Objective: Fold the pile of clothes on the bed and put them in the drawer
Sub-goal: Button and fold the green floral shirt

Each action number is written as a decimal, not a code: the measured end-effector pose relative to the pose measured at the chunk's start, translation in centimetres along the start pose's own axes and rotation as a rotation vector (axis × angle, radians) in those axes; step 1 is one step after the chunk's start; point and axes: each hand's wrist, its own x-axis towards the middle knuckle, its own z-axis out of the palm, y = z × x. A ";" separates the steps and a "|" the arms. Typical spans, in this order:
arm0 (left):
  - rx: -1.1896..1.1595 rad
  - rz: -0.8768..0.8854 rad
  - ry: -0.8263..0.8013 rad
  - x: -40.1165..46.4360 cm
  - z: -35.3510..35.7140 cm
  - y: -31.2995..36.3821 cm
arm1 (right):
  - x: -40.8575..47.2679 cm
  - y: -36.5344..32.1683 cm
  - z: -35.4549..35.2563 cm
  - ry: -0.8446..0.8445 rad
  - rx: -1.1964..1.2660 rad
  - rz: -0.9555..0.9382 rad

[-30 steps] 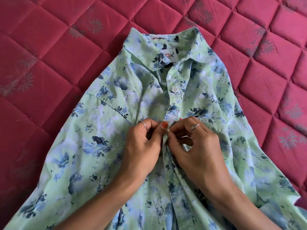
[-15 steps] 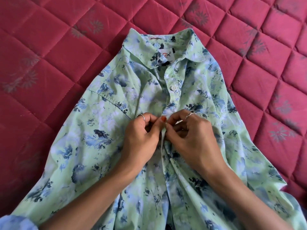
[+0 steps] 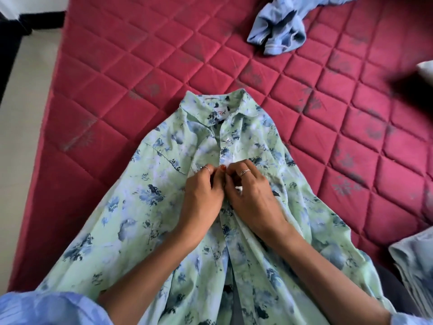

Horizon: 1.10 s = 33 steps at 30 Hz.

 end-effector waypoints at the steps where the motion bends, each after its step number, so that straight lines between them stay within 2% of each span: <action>1: -0.027 -0.013 0.010 -0.2 0.0 0.2 | -0.1 -0.3 -0.1 0.014 0.010 0.013; 4: -0.054 -0.031 0.074 -0.8 -0.3 0.8 | -0.4 -1.7 -0.3 0.068 0.033 0.040; 6: -0.053 -0.012 0.106 -1.4 -0.4 1.2 | -0.5 -2.9 -0.9 0.078 0.112 0.132; 10: -0.074 0.069 0.145 -2.6 -0.7 2.6 | -0.4 -4.4 -2.8 0.032 0.491 0.410; 17: -0.126 0.152 0.112 -5.7 -2.3 4.6 | -1.7 -6.5 -6.0 -0.101 1.033 0.540; 19: -0.112 0.181 0.101 -6.5 -2.8 5.0 | -2.3 -7.3 -6.9 -0.129 1.118 0.562; 21: -0.087 0.183 0.074 -7.2 -3.2 5.3 | -2.9 -7.9 -7.6 -0.154 0.946 0.501; 24: -0.065 0.102 0.020 -8.2 -3.9 6.0 | -3.7 -8.7 -8.2 -0.139 0.315 0.266; 26: -0.083 0.034 0.033 -8.8 -4.0 6.5 | -4.6 -9.3 -8.0 -0.058 0.092 0.119; 28: -0.146 -0.013 0.069 -9.7 -4.0 6.8 | -5.9 -10.0 -7.4 0.058 -0.010 -0.054; 30: -0.211 -0.018 0.100 -10.2 -3.7 7.0 | -6.8 -10.3 -6.7 0.098 -0.091 -0.151; 33: -0.144 0.069 0.170 -11.3 -3.8 7.6 | -7.7 -11.5 -6.5 0.158 -0.049 -0.114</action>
